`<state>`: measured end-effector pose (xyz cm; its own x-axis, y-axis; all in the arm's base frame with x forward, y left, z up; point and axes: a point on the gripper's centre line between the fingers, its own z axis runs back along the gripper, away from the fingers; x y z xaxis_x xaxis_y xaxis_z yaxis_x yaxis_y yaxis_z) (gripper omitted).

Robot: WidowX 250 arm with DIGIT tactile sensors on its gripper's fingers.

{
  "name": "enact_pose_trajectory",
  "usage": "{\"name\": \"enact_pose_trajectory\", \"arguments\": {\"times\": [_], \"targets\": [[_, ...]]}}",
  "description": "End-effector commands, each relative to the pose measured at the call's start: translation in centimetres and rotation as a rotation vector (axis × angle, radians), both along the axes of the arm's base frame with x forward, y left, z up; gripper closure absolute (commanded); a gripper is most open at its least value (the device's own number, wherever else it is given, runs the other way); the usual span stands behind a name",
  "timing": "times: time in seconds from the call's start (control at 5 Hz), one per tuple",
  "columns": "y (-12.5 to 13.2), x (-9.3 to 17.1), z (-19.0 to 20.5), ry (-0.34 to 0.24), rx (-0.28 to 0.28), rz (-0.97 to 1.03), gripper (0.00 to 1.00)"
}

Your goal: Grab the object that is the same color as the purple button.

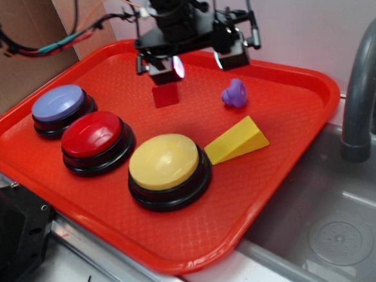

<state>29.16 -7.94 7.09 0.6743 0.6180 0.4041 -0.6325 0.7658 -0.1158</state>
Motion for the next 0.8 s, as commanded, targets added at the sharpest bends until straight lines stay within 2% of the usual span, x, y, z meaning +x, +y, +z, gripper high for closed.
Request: {"name": "enact_pose_trajectory", "arguments": {"times": [0.0,0.2,0.4,0.6], "targets": [[0.0,4.2,-1.8,0.005,-0.023,-0.016,0.00],[0.0,4.6,-2.6,0.020,-0.014,-0.021,0.00],[-0.1,4.4,-2.8,0.022,0.003,-0.024,1.00],[-0.4,4.1,-3.2,0.028,0.017,-0.023,1.00]]}}
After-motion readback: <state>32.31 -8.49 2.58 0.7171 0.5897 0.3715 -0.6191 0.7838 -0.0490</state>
